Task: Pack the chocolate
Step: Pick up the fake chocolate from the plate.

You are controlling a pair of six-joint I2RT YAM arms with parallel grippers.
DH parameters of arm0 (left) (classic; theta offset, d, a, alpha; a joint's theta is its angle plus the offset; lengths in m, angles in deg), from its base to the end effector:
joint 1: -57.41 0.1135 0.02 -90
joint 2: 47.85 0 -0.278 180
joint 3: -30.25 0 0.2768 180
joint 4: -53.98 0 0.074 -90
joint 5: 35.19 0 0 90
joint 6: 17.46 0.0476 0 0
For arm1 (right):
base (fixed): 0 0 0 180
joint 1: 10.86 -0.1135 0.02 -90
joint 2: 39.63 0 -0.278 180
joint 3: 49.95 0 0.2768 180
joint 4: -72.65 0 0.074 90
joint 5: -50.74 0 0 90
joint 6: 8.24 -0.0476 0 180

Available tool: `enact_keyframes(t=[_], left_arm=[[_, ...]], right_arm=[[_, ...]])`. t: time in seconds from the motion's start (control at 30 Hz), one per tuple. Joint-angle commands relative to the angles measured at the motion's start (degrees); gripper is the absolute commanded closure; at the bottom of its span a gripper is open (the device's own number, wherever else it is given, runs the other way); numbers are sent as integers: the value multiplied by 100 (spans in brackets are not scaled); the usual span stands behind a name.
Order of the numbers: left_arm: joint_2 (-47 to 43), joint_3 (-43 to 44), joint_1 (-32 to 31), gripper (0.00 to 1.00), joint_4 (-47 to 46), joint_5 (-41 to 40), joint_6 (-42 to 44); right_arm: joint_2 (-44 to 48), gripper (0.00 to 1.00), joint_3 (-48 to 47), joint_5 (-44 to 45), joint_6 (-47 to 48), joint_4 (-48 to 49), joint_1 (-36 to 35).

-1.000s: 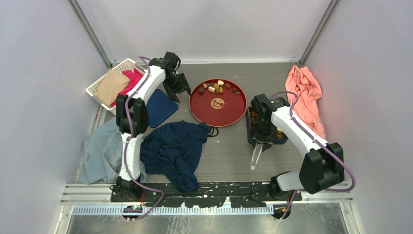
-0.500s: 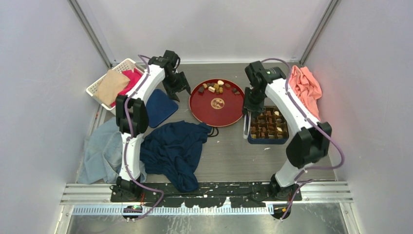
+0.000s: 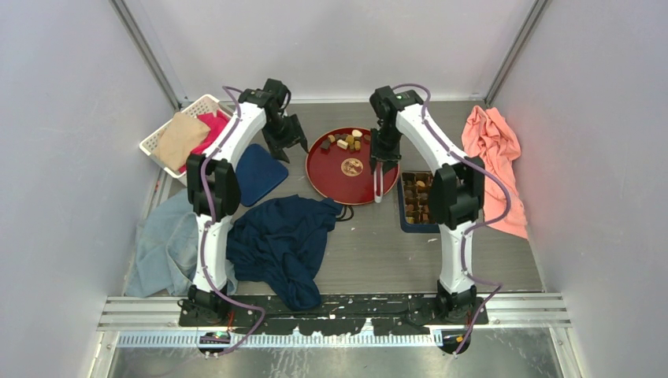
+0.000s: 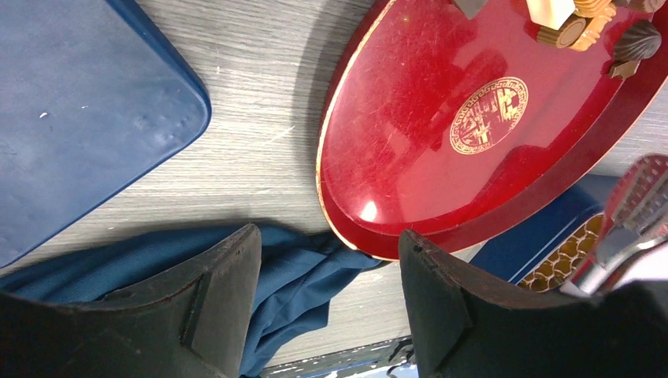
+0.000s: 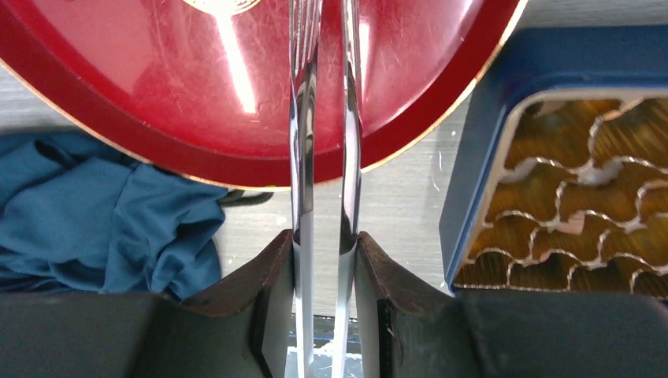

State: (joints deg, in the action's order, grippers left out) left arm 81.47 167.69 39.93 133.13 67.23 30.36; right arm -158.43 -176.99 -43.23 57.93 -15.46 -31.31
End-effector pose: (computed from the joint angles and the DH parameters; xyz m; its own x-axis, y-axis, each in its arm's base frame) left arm 0.4828 -0.1628 0.2537 -0.9102 -0.4009 -0.1043 -0.3389 0.8655 -0.3690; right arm 0.4198 0.1600 0.2772 -0.9892 0.0613 -0.1334 0.0434 0.9901 0.1334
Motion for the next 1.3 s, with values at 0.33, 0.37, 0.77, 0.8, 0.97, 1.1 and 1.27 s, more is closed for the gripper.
enact_keyframes(t=[0.33,0.37,0.77,0.8,0.97,1.1,1.27], left_arm=[[-475,-448,189,35,173,-139,265],[-504,-486,206,35,160,-120,239],[-625,-537,306,34,167,2,185],[-627,-531,306,35,171,-7,191],[-619,-495,306,34,191,-20,215],[-624,-494,306,34,201,-30,216],[-603,-472,312,34,202,-36,230]], right_arm=[[-1328,58,-1334,-335,70,47,69],[-1395,57,-1389,-286,135,7,29],[-1768,54,-1515,-583,253,303,-211],[-1793,53,-1532,-609,252,312,-214],[-1938,53,-1646,-651,223,323,-214],[-1973,53,-1713,-695,213,338,-214],[-1984,53,-1789,-803,216,414,-221]])
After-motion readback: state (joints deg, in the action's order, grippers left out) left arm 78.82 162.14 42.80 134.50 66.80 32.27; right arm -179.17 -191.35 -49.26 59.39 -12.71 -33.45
